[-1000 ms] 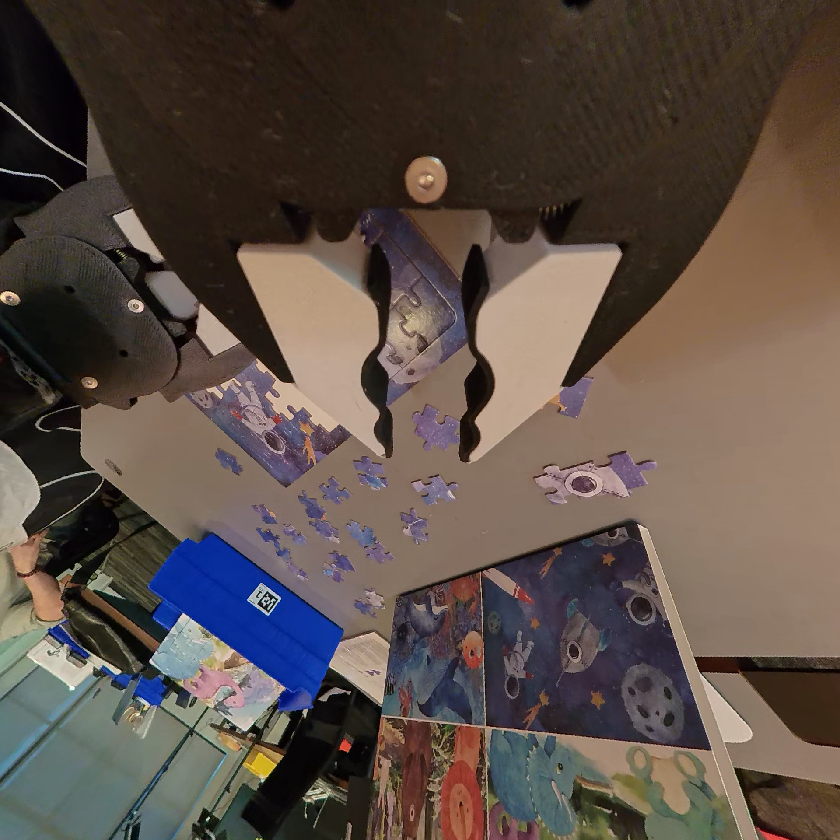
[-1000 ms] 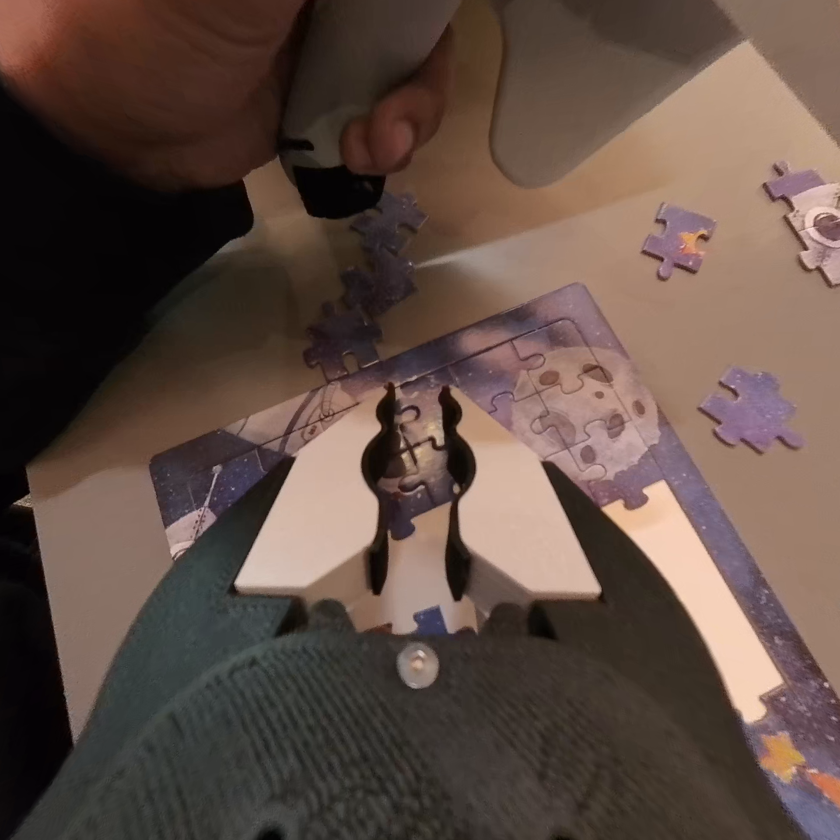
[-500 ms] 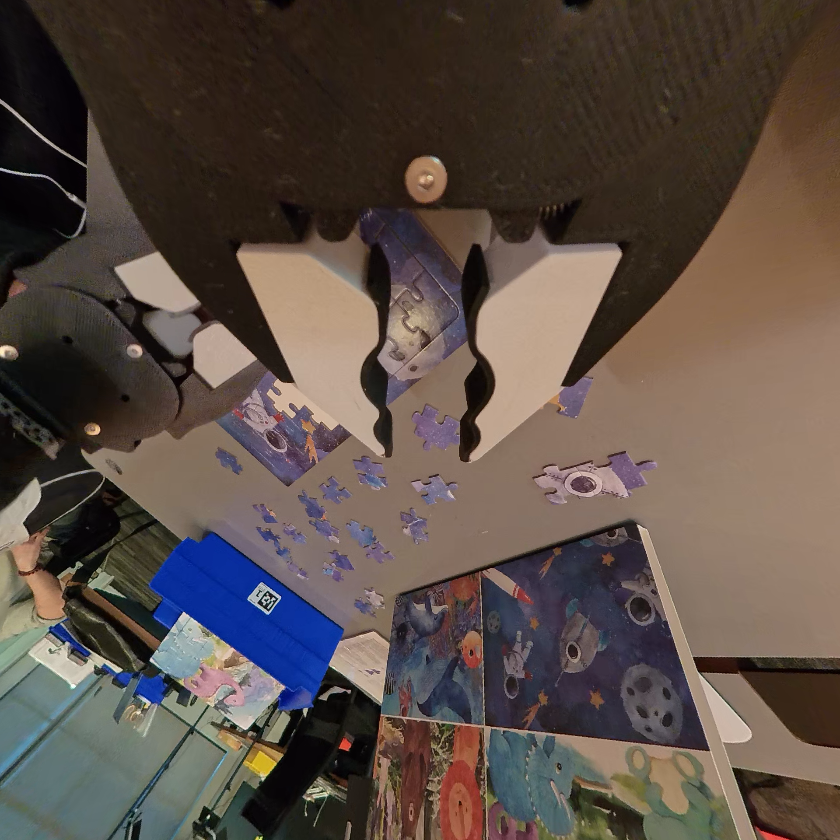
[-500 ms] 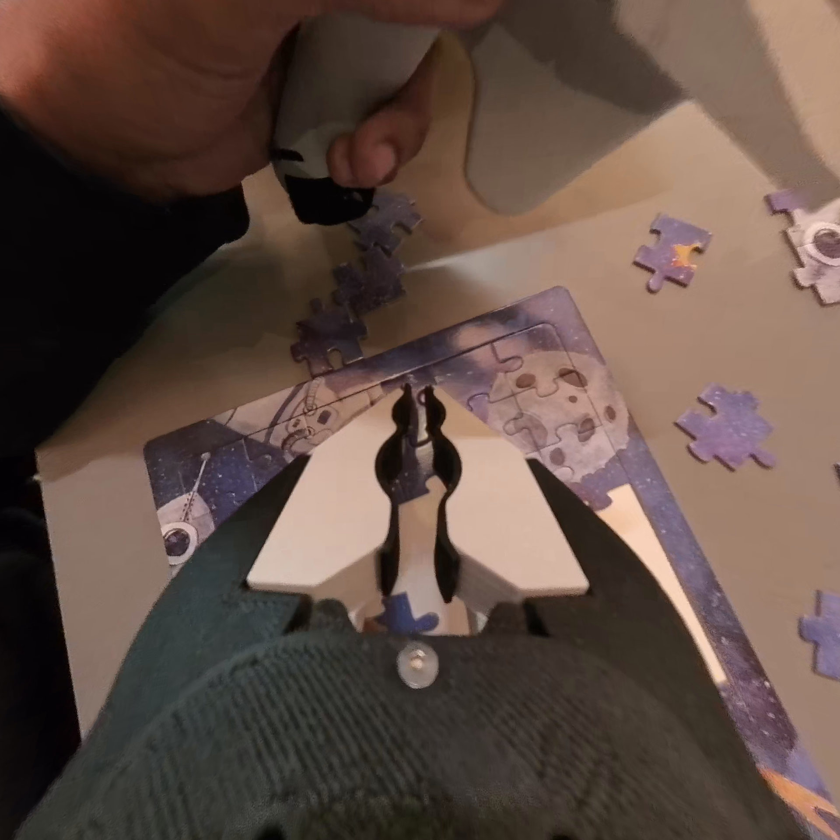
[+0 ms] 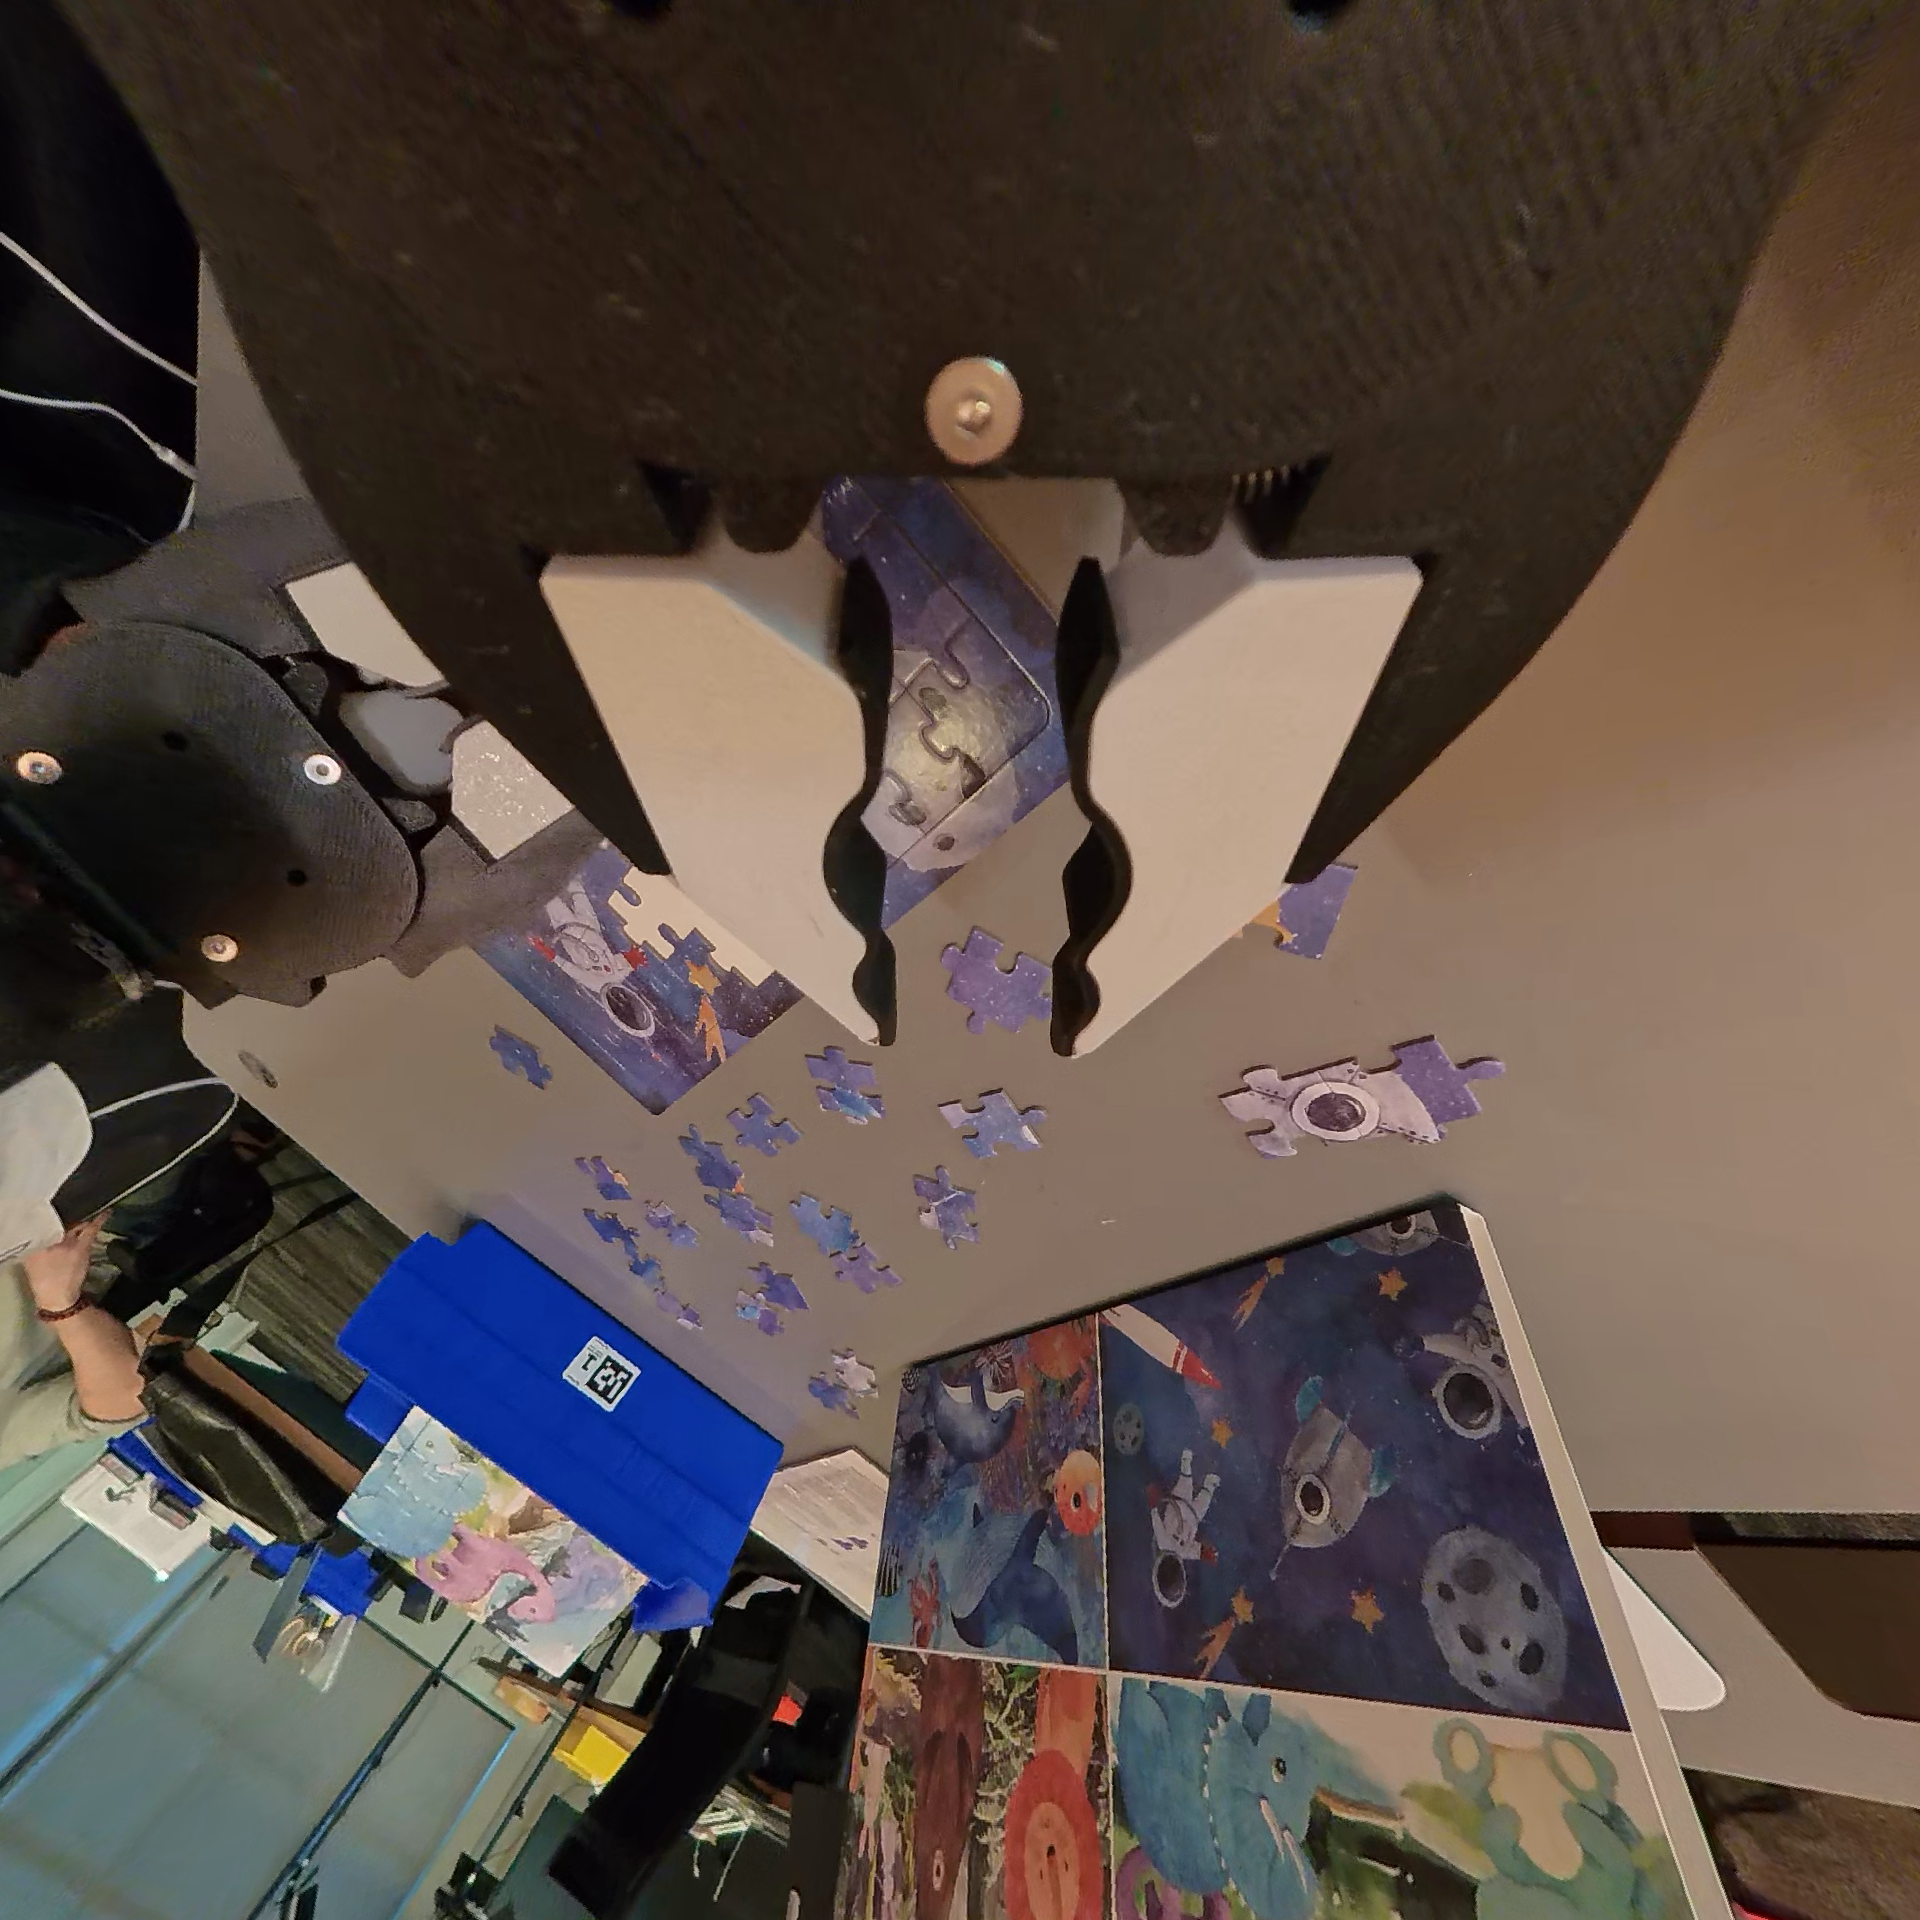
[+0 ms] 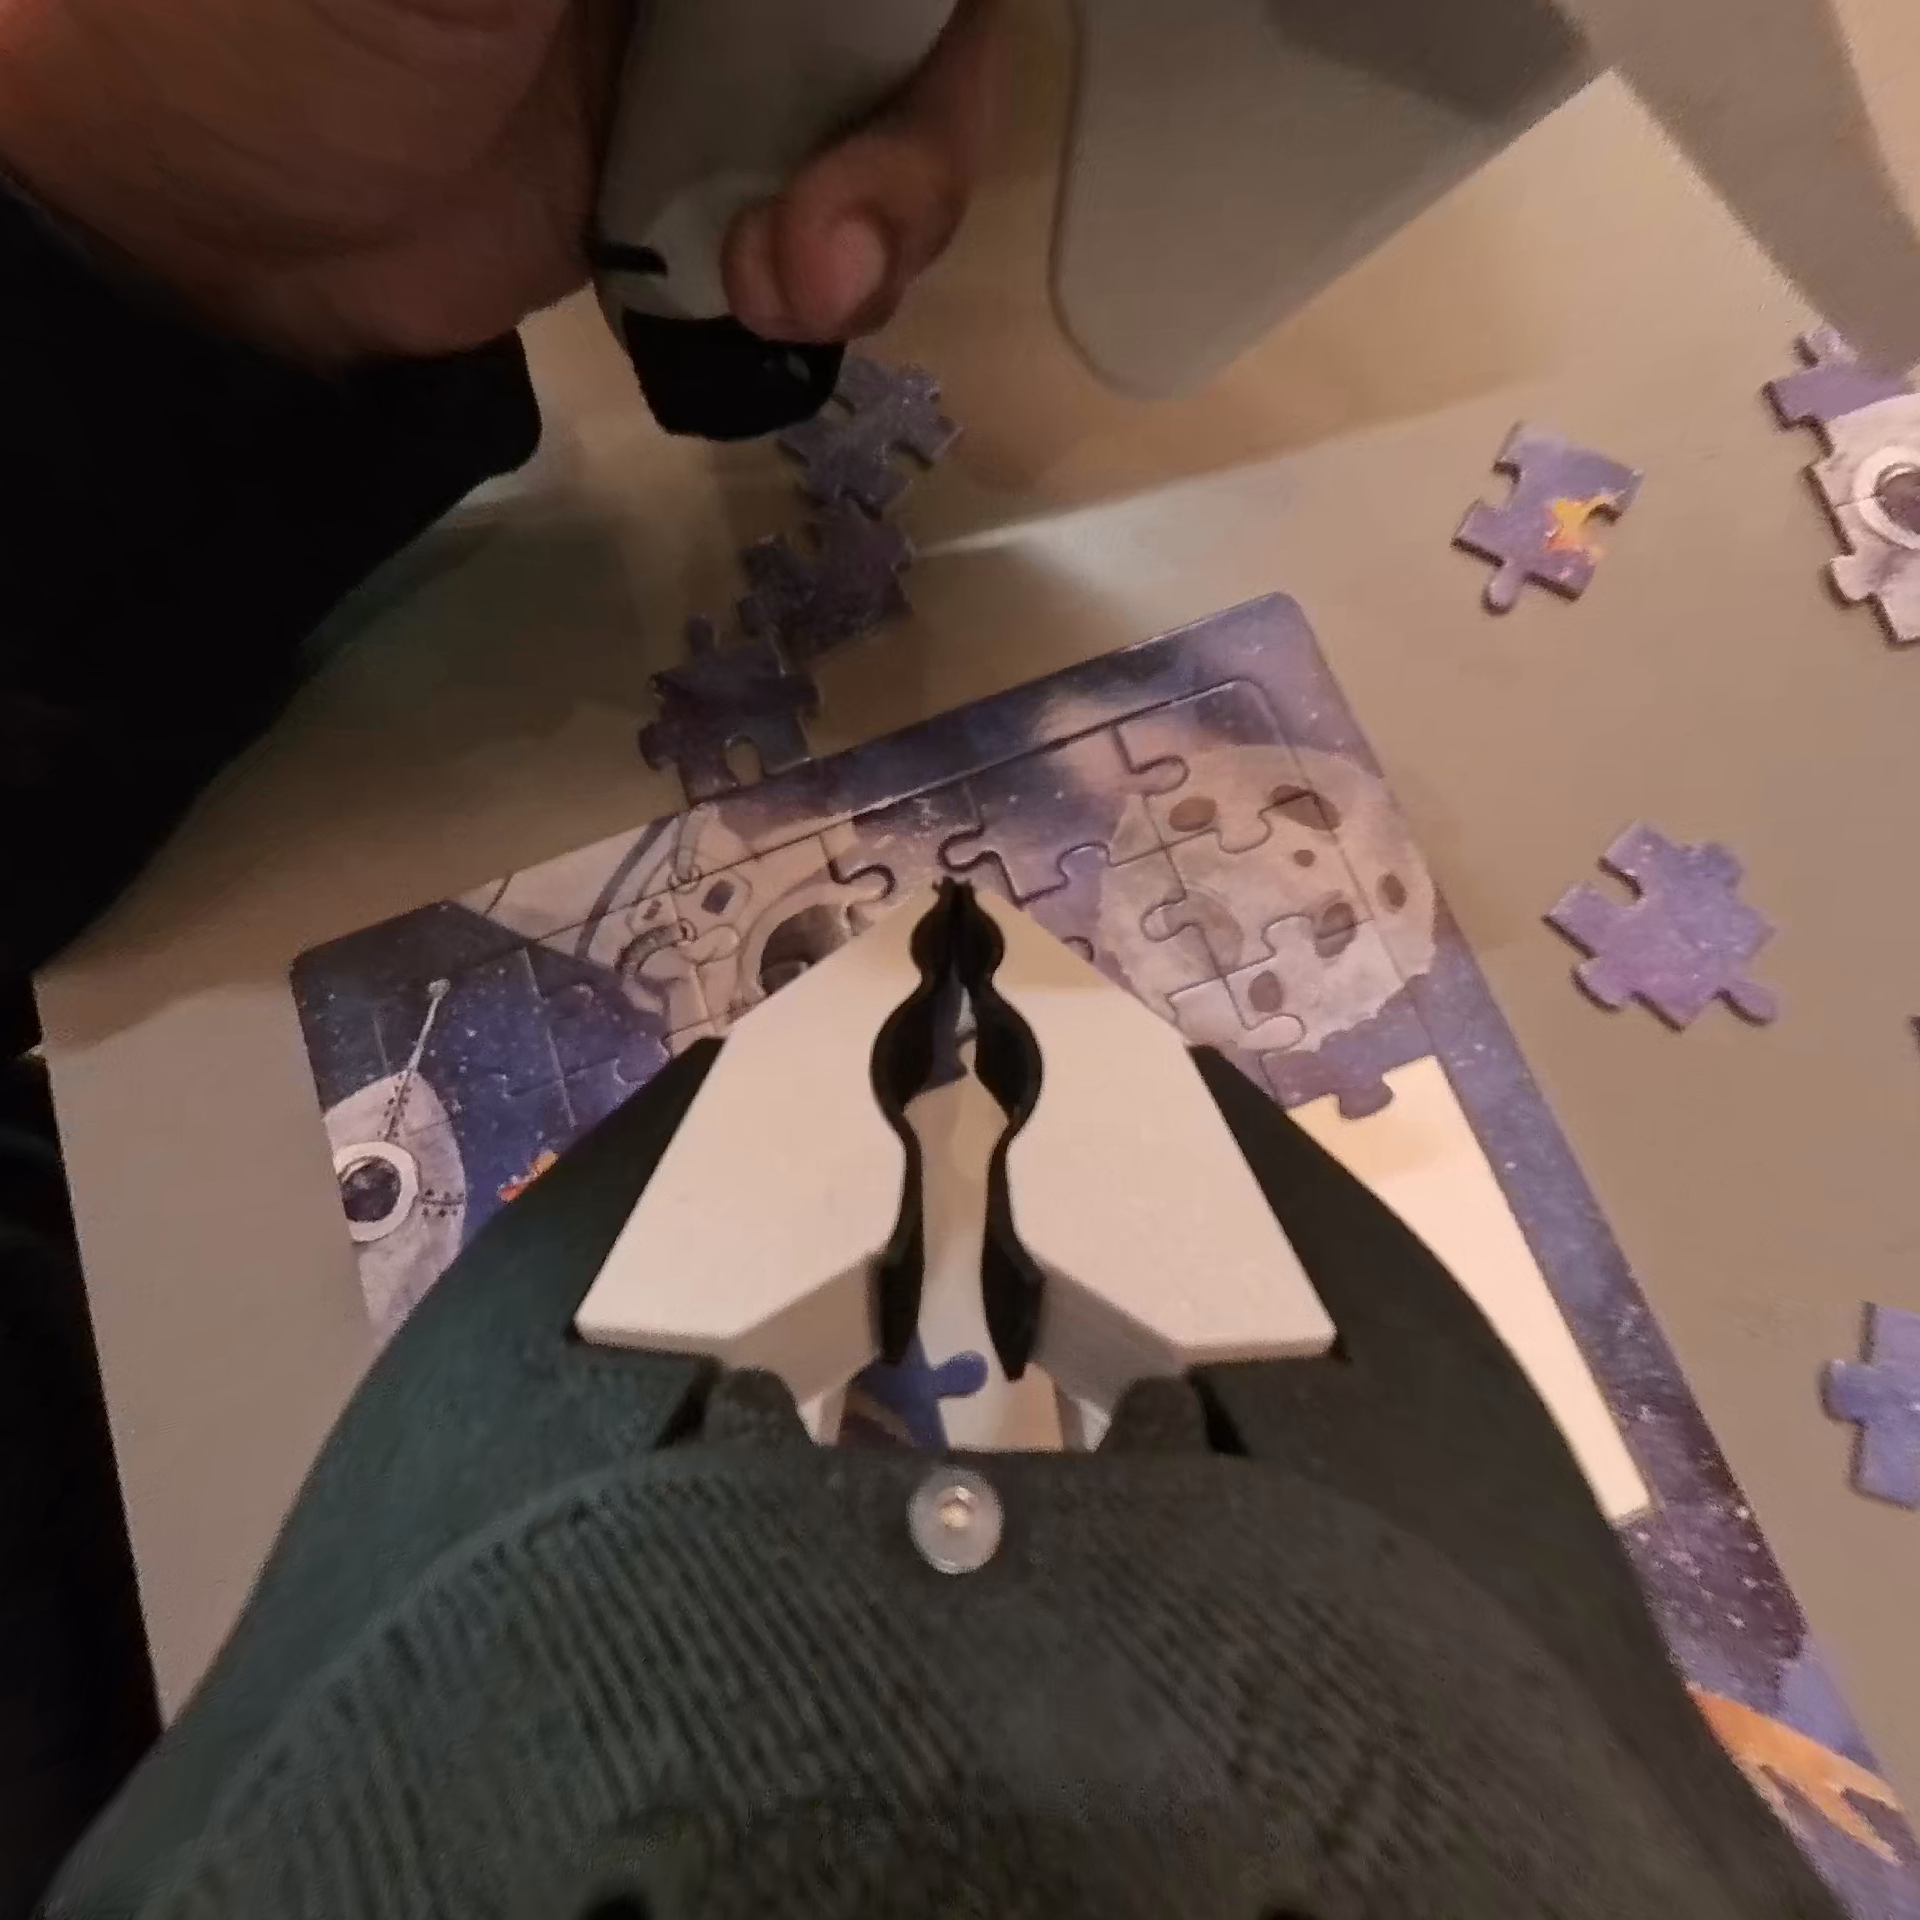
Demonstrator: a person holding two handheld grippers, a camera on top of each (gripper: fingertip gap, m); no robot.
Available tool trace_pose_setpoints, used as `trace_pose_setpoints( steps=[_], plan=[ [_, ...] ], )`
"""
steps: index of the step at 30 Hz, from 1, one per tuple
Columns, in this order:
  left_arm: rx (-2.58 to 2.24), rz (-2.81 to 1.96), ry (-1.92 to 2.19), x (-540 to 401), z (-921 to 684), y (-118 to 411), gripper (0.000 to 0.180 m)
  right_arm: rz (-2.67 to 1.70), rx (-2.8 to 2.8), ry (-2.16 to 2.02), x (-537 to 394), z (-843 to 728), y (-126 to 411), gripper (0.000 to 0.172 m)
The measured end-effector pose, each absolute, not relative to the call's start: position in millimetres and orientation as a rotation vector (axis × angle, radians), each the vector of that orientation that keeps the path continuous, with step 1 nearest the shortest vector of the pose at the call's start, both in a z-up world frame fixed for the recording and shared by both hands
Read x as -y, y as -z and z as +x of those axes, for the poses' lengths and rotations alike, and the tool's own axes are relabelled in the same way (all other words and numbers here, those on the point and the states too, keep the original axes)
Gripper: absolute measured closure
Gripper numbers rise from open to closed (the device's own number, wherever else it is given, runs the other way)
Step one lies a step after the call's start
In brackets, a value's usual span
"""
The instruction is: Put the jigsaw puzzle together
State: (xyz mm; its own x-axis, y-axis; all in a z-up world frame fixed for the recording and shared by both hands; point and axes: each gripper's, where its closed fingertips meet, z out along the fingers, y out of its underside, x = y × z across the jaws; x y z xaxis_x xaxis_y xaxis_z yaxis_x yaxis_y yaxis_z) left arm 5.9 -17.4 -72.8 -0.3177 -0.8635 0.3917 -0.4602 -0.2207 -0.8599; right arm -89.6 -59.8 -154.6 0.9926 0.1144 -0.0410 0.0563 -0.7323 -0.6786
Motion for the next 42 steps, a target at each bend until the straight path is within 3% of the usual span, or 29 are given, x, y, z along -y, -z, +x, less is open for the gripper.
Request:
trace_pose_setpoints(
  steps=[10, 13, 17, 21, 24, 28, 33, 38, 42],
  plan=[
    [-1.684, -1.562, 1.555, 18, 6, 73, 0.153, -2.377, 0.12, -0.08, 53, -92, 155, 0.172],
    [-1.685, -1.562, 1.557, 18, 6, 72, 0.153, -2.368, 0.234, -0.339, 53, -125, 156, 0.172],
    [-1.689, -1.562, 1.553, 19, 6, 73, 0.153, -2.369, 0.156, -0.044, 47, -90, 155, 0.172],
    [-1.689, -1.563, 1.554, 19, 6, 73, 0.153, -2.378, 0.238, -0.331, 54, -122, 156, 0.172],
    [-1.689, -1.564, 1.55, 18, 6, 74, 0.153, -2.356, 0.134, -0.115, 50, -91, 154, 0.172],
    [-1.692, -1.561, 1.557, 20, 6, 73, 0.152, -2.332, 0.307, -0.423, 57, -139, 154, 0.172],
    [-1.716, -1.569, 1.518, 20, 7, 78, 0.152, -2.315, 0.285, -0.076, 42, -105, 154, 0.172],
    [-1.713, -1.574, 1.521, 20, 7, 79, 0.152, -2.311, 0.414, -0.381, 54, -144, 154, 0.172],
    [-1.72, -1.569, 1.516, 22, 7, 79, 0.152, -2.311, 0.236, -0.041, 45, -93, 154, 0.172]
  ],
)
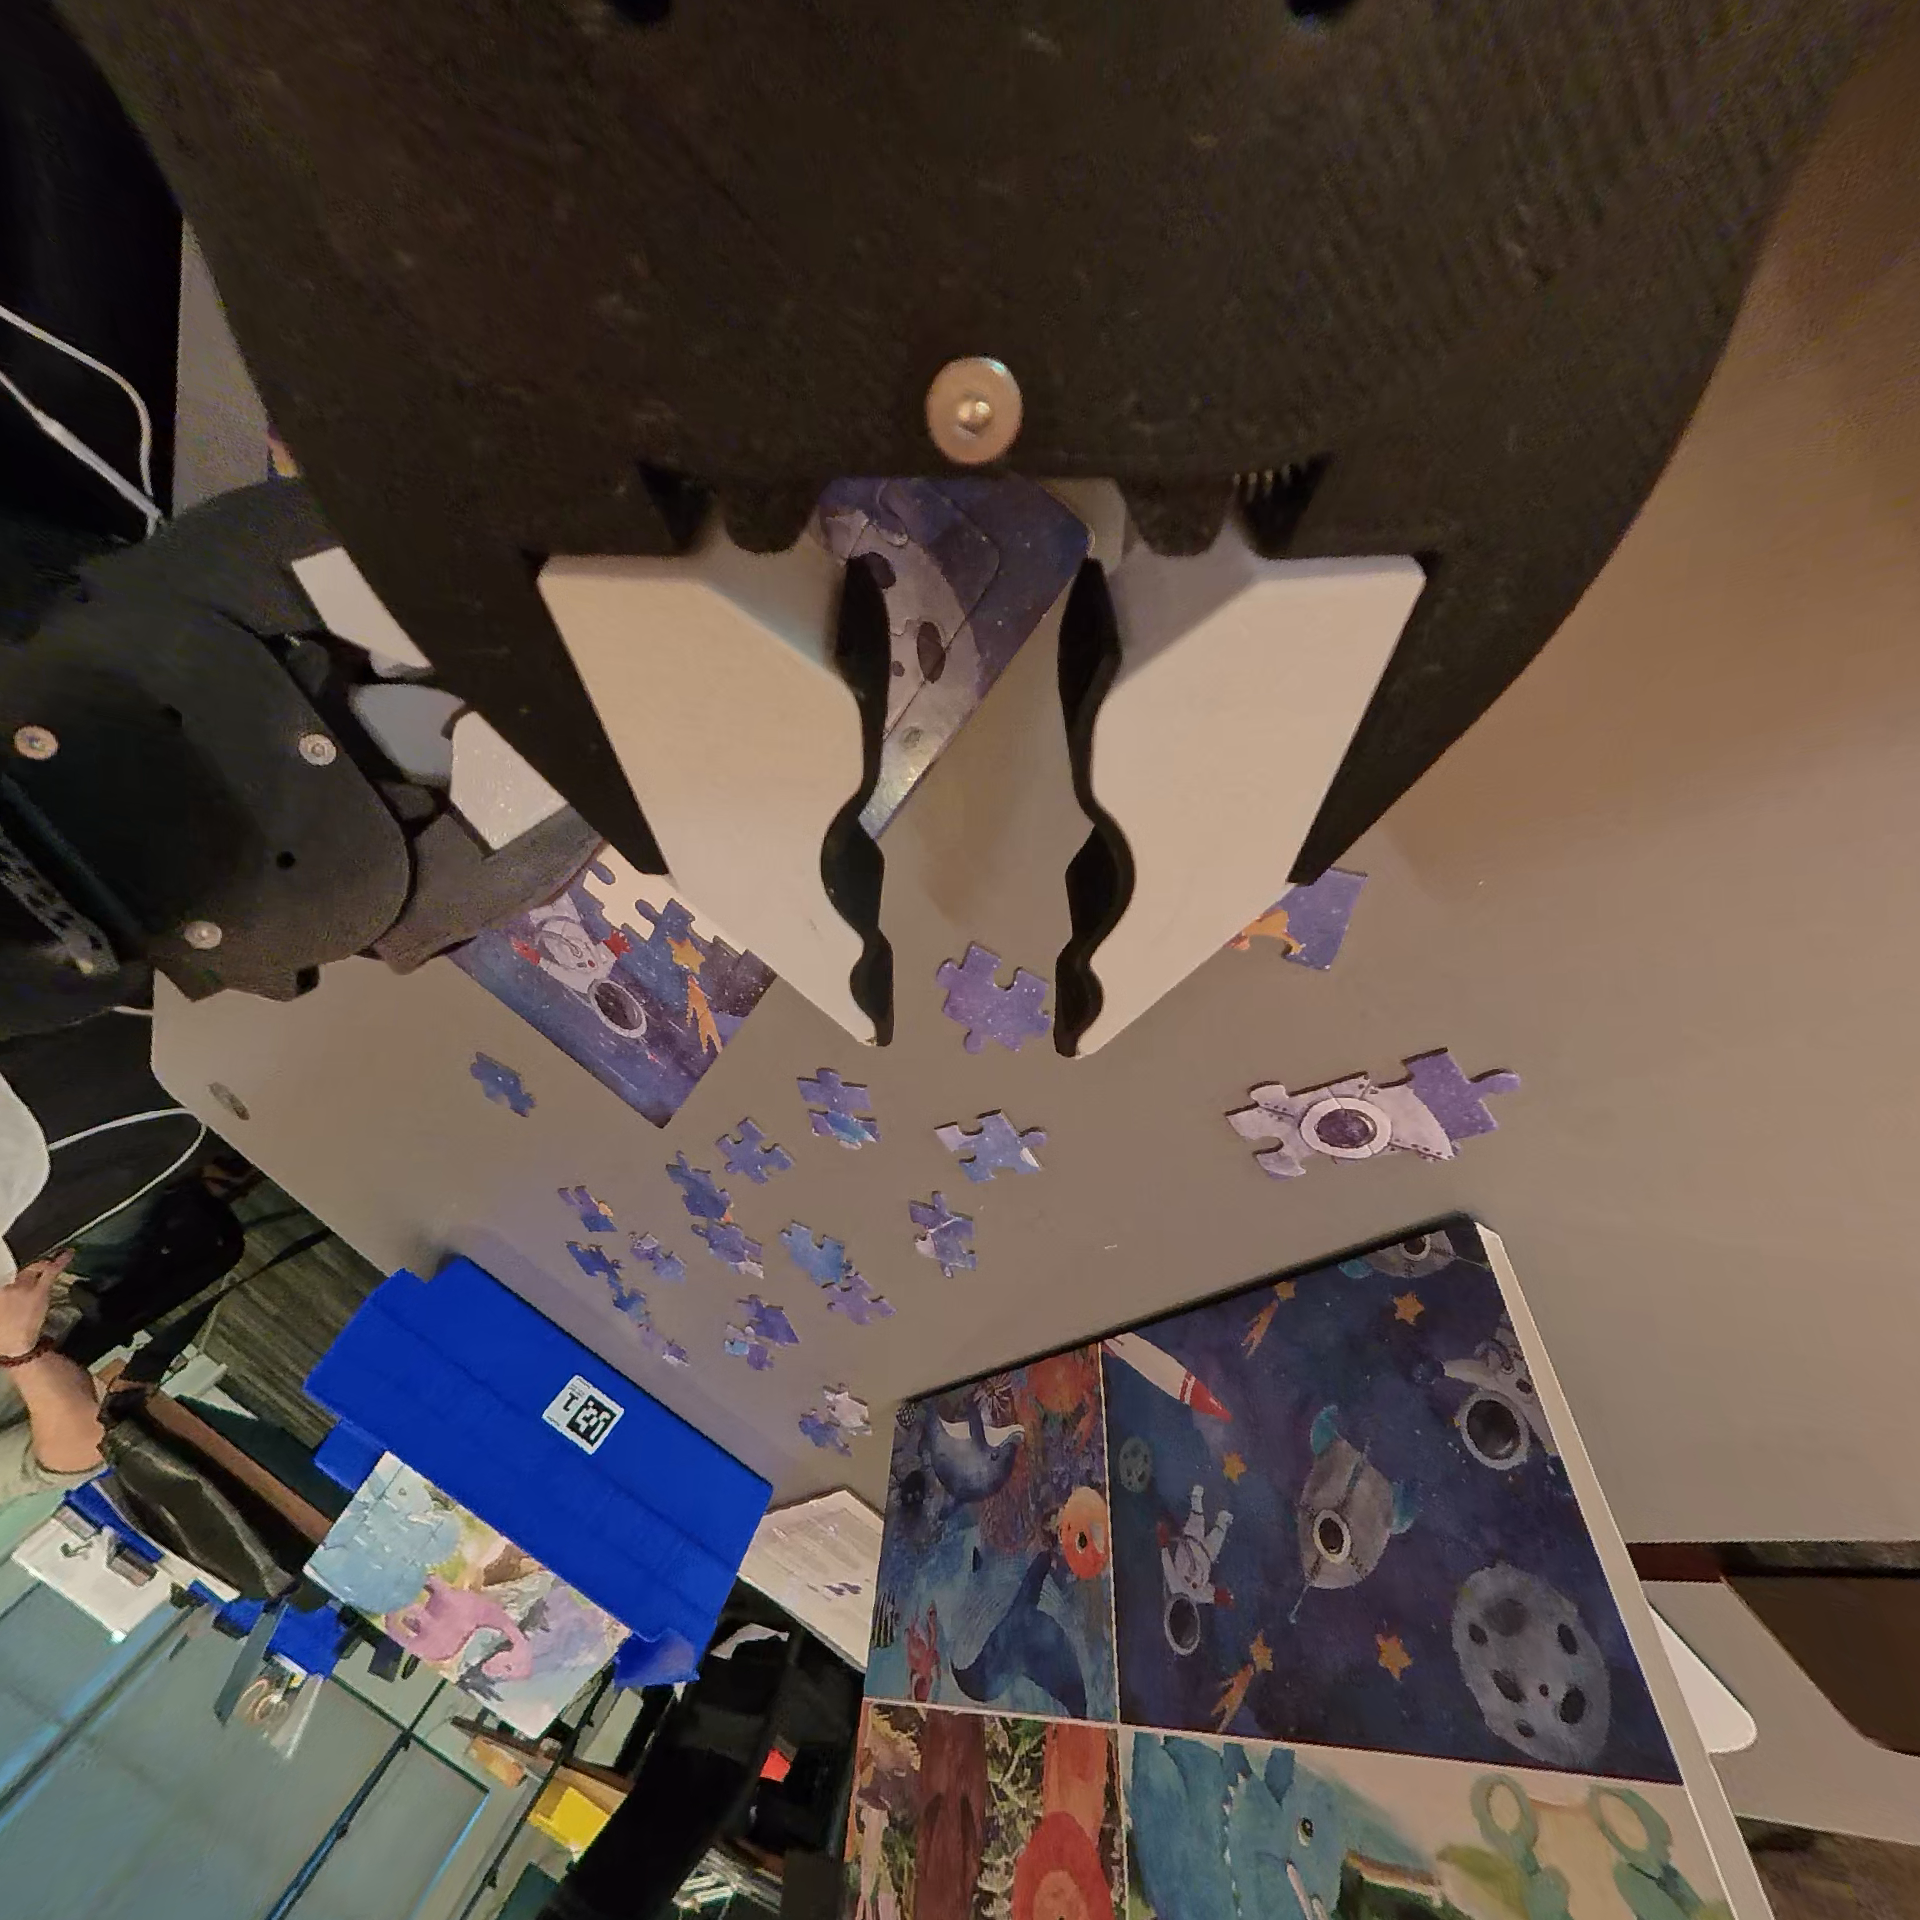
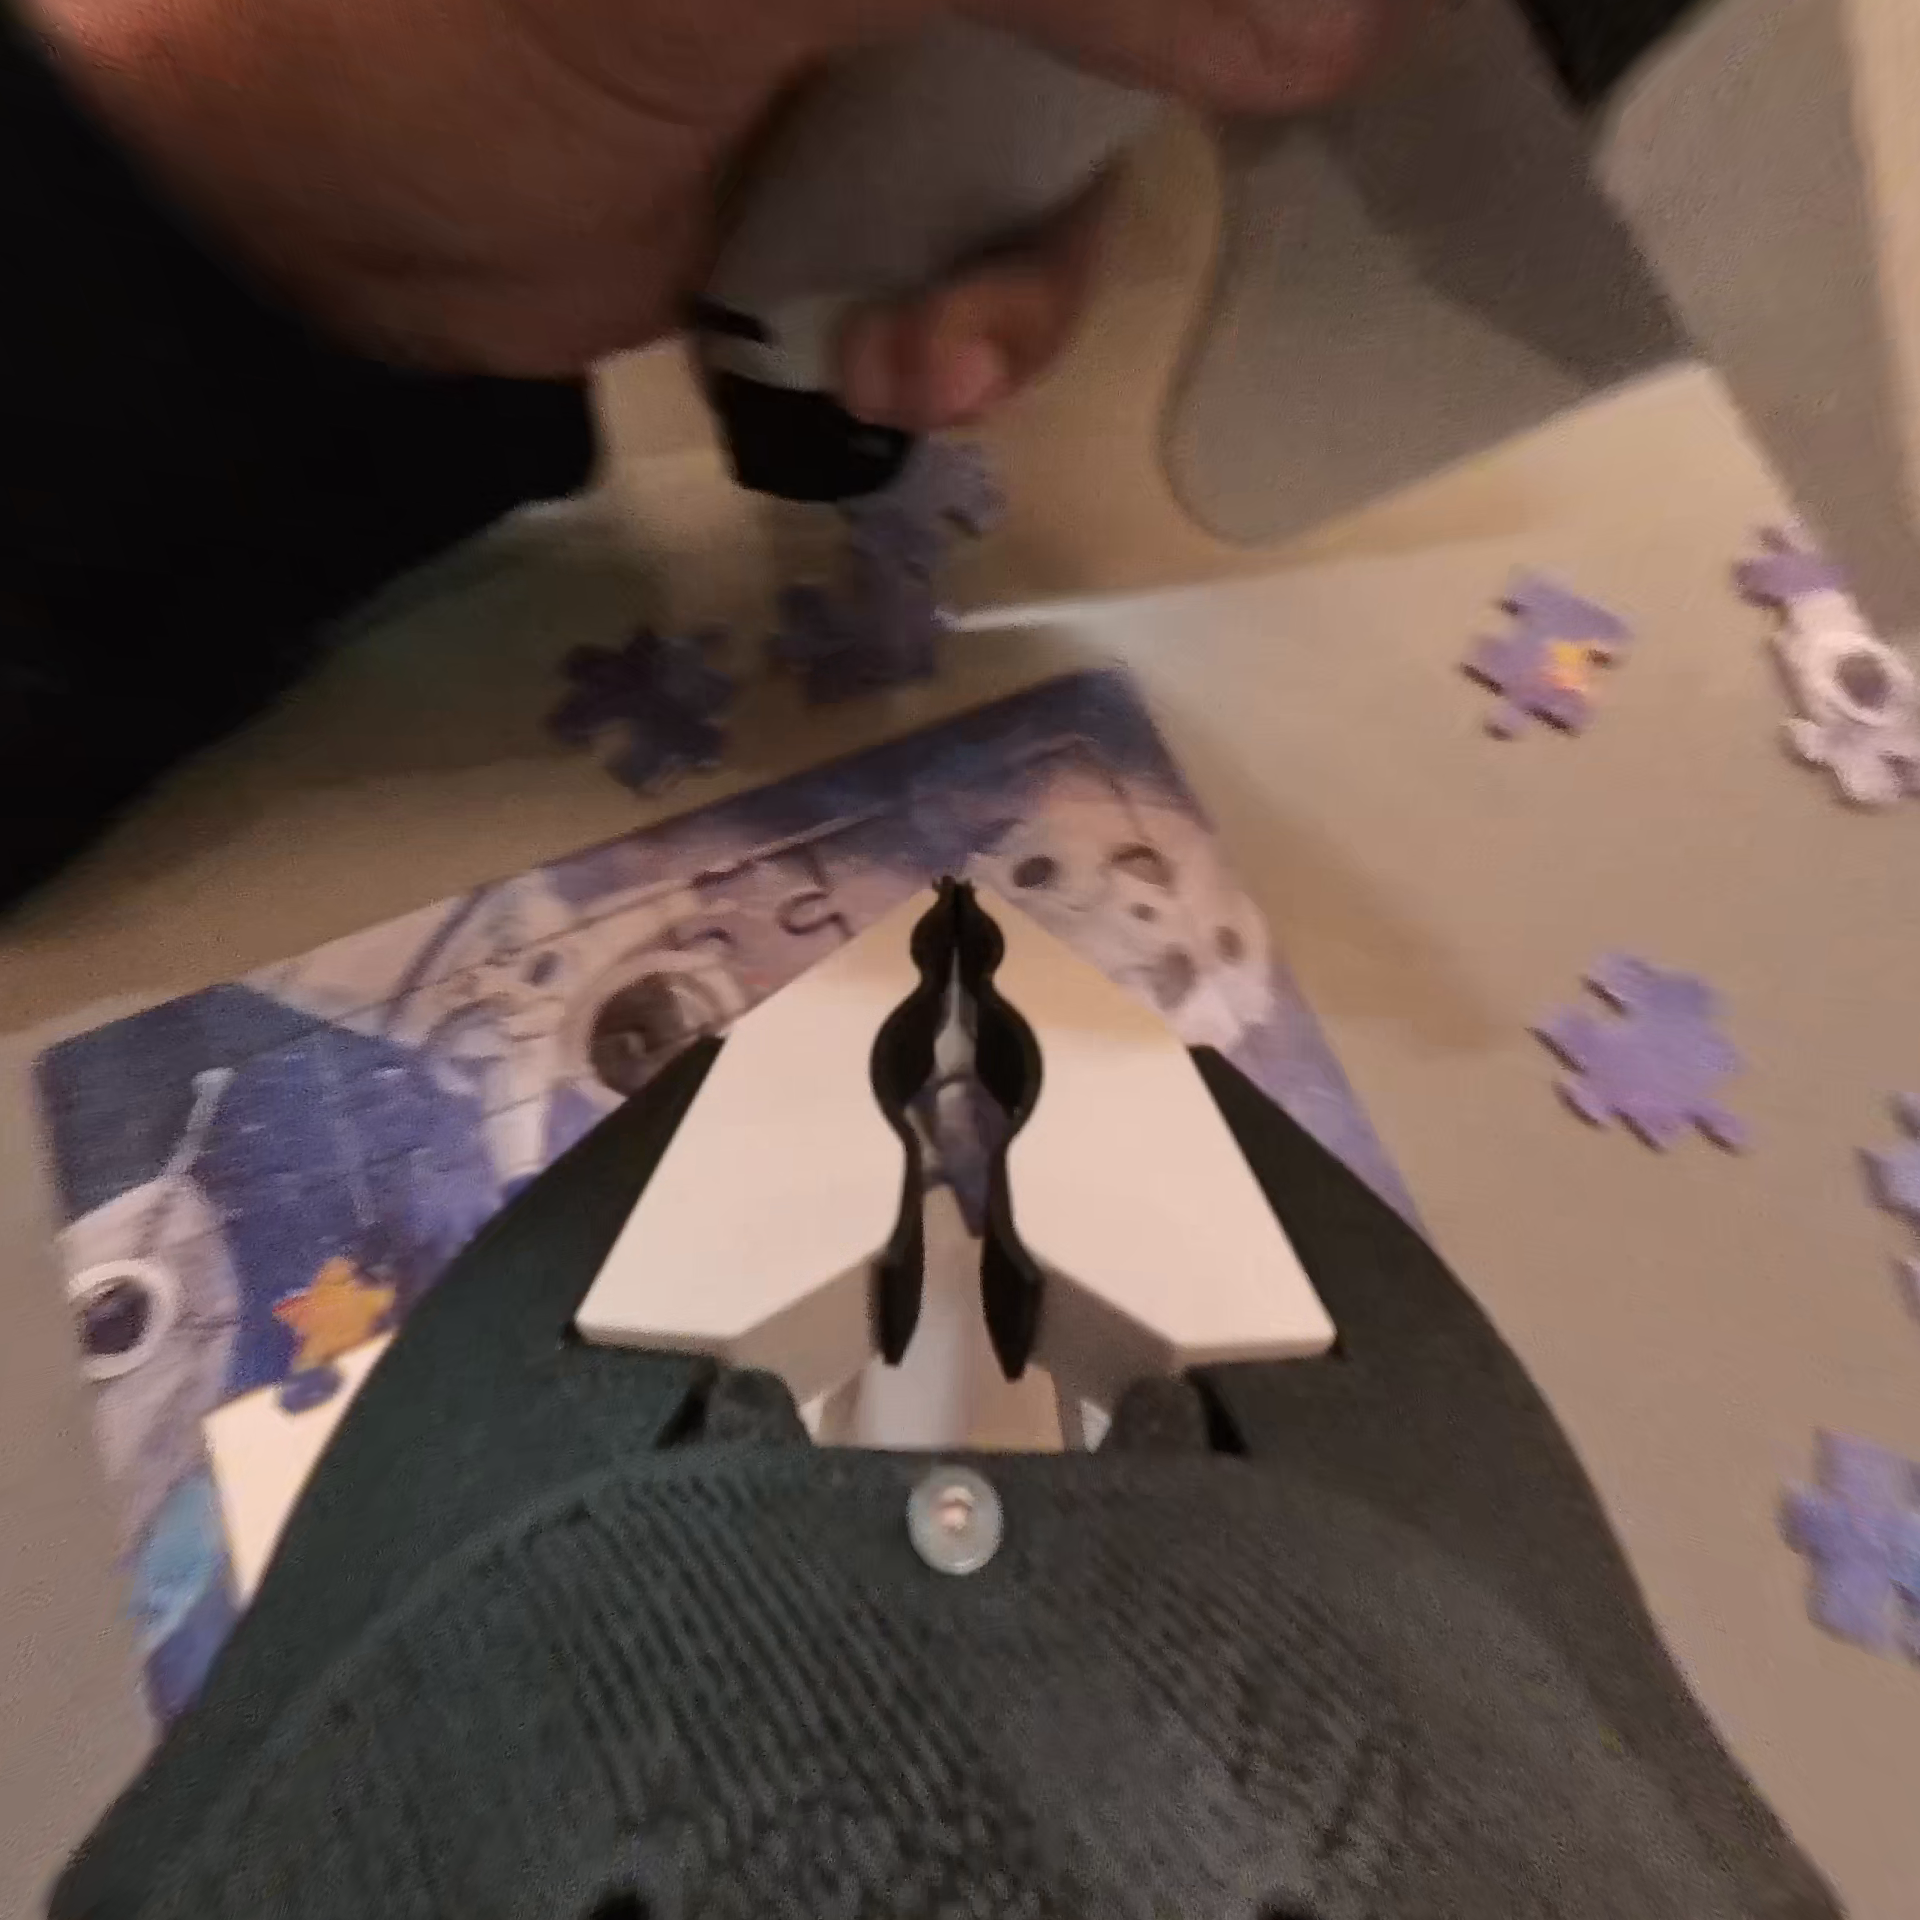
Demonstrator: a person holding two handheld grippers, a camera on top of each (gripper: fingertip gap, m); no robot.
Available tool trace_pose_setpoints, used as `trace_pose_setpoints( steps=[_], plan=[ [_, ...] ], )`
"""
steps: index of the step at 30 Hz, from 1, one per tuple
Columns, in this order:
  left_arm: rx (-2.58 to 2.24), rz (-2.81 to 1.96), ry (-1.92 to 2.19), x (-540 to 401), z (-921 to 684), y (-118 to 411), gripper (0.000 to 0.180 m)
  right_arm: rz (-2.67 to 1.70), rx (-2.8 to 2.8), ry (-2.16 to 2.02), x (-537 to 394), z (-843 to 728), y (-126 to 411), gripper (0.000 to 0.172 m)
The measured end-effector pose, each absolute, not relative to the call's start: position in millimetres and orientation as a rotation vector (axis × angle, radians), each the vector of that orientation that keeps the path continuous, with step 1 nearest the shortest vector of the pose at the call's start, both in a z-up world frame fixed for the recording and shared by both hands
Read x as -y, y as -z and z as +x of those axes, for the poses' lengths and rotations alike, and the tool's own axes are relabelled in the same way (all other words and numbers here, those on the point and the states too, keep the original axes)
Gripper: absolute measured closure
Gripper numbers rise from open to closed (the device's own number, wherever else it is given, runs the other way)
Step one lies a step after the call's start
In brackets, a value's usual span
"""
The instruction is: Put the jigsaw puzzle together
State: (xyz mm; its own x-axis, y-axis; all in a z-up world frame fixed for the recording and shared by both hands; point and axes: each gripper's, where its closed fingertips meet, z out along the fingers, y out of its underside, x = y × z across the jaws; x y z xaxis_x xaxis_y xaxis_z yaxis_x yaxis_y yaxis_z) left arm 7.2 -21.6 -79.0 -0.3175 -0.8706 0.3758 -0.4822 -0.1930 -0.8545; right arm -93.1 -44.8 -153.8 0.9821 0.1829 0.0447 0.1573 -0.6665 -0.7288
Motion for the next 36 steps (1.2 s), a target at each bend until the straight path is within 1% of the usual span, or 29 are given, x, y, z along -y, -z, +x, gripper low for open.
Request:
trace_pose_setpoints(
  steps=[2, 4, 5, 7, 10, 12, 15, 16, 18, 20, 22, 23, 26, 27, 29, 32, 33, 34, 36],
  plan=[
    [-1.725, -1.565, 1.512, 23, 7, 79, 0.152, -2.319, 0.253, -0.118, 48, -101, 154, 0.172],
    [-1.727, -1.564, 1.506, 23, 8, 79, 0.152, -2.307, 0.38, -0.372, 58, -139, 153, 0.172],
    [-1.729, -1.565, 1.502, 23, 8, 80, 0.152, -2.301, 0.424, -0.43, 62, -150, 154, 0.172],
    [-1.731, -1.568, 1.491, 23, 8, 82, 0.152, -2.285, 0.415, -0.355, 57, -144, 154, 0.172],
    [-1.729, -1.573, 1.483, 21, 8, 83, 0.152, -2.302, 0.28, -0.05, 47, -96, 154, 0.172],
    [-1.731, -1.575, 1.48, 22, 9, 84, 0.152, -2.313, 0.32, -0.084, 51, -102, 154, 0.172],
    [-1.74, -1.576, 1.468, 22, 9, 85, 0.152, -2.268, 0.518, -0.324, 62, -150, 154, 0.172],
    [-1.743, -1.575, 1.465, 23, 9, 86, 0.152, -2.26, 0.531, -0.339, 62, -155, 154, 0.172],
    [-1.745, -1.572, 1.463, 23, 9, 86, 0.152, -2.264, 0.45, -0.238, 54, -137, 154, 0.172],
    [-1.746, -1.569, 1.464, 24, 9, 85, 0.152, -2.282, 0.339, -0.036, 47, -103, 153, 0.172],
    [-1.746, -1.565, 1.466, 25, 9, 84, 0.152, -2.292, 0.35, 0.068, 48, -93, 153, 0.172],
    [-1.745, -1.564, 1.466, 25, 9, 84, 0.152, -2.284, 0.398, 0.039, 49, -103, 153, 0.172],
    [-1.746, -1.563, 1.468, 25, 9, 84, 0.152, -2.247, 0.557, -0.23, 56, -152, 153, 0.172],
    [-1.746, -1.561, 1.467, 25, 9, 84, 0.152, -2.24, 0.554, -0.248, 56, -154, 153, 0.172],
    [-1.744, -1.558, 1.464, 25, 9, 84, 0.152, -2.249, 0.479, -0.216, 51, -143, 154, 0.172],
    [-1.744, -1.556, 1.466, 26, 9, 83, 0.152, -2.285, 0.349, 0.033, 48, -101, 153, 0.172],
    [-1.745, -1.555, 1.466, 26, 9, 83, 0.152, -2.291, 0.355, 0.046, 50, -100, 153, 0.172],
    [-1.746, -1.555, 1.465, 26, 9, 83, 0.152, -2.29, 0.38, -0.004, 52, -109, 153, 0.172],
    [-1.748, -1.554, 1.464, 27, 10, 83, 0.152, -2.266, 0.497, -0.26, 61, -147, 153, 0.172]
  ],
)
